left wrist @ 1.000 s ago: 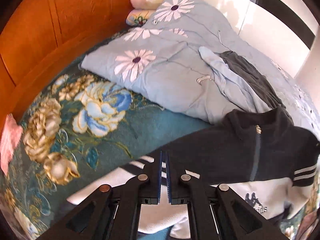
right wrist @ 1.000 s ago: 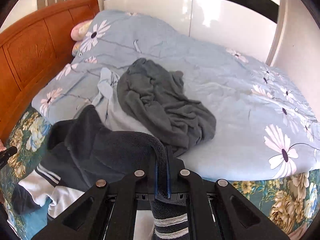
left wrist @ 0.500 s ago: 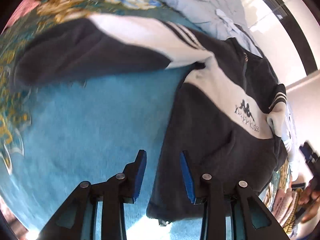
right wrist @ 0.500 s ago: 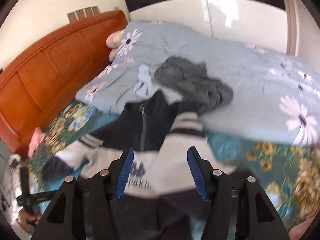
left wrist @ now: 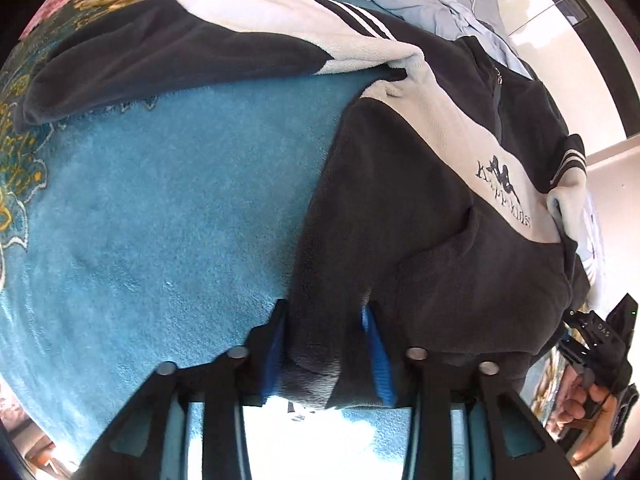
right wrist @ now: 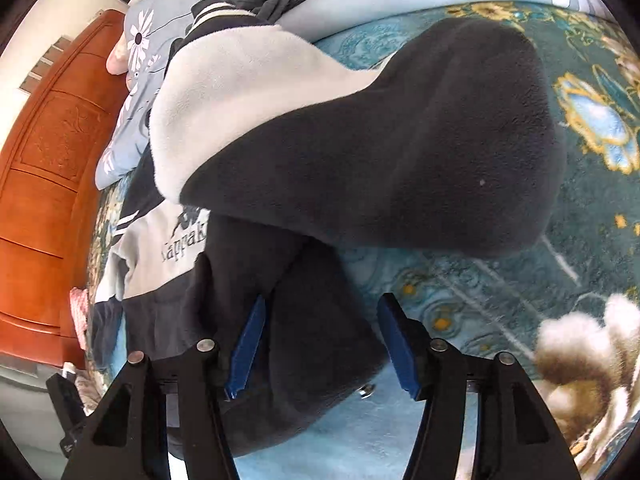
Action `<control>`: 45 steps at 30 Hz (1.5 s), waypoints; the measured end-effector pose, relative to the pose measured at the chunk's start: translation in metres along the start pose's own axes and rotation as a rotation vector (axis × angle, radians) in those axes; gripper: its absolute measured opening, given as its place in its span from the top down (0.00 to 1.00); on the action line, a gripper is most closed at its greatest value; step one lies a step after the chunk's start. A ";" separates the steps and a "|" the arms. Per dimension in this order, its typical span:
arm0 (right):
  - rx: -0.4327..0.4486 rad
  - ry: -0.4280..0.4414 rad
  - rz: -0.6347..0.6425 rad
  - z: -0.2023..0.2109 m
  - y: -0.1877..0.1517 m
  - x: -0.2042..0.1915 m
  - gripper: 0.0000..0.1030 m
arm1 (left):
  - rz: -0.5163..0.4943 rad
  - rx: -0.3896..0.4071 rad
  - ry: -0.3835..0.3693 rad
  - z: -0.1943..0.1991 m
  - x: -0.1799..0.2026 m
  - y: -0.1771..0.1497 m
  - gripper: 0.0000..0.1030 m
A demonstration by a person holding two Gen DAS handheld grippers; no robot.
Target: Fold clothes
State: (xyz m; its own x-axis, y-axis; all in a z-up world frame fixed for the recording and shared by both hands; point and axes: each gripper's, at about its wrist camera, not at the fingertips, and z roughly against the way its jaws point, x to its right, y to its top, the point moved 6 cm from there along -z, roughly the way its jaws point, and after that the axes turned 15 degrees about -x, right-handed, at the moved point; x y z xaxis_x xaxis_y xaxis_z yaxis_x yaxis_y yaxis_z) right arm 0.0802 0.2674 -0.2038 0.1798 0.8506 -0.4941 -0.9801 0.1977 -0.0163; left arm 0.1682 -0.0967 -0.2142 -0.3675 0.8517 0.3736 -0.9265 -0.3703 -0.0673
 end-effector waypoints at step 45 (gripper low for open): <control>0.302 0.426 -0.446 0.058 -0.054 0.089 0.38 | 0.074 0.241 -0.007 0.131 -0.025 -0.150 0.43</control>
State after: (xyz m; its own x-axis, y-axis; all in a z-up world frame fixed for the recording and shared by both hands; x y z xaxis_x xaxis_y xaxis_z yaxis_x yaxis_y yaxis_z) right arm 0.1538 0.3608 -0.1961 0.4514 0.4031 -0.7961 -0.7426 0.6644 -0.0847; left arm 0.3271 -0.1109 -0.0918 -0.4328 0.8166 0.3820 -0.8504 -0.5104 0.1276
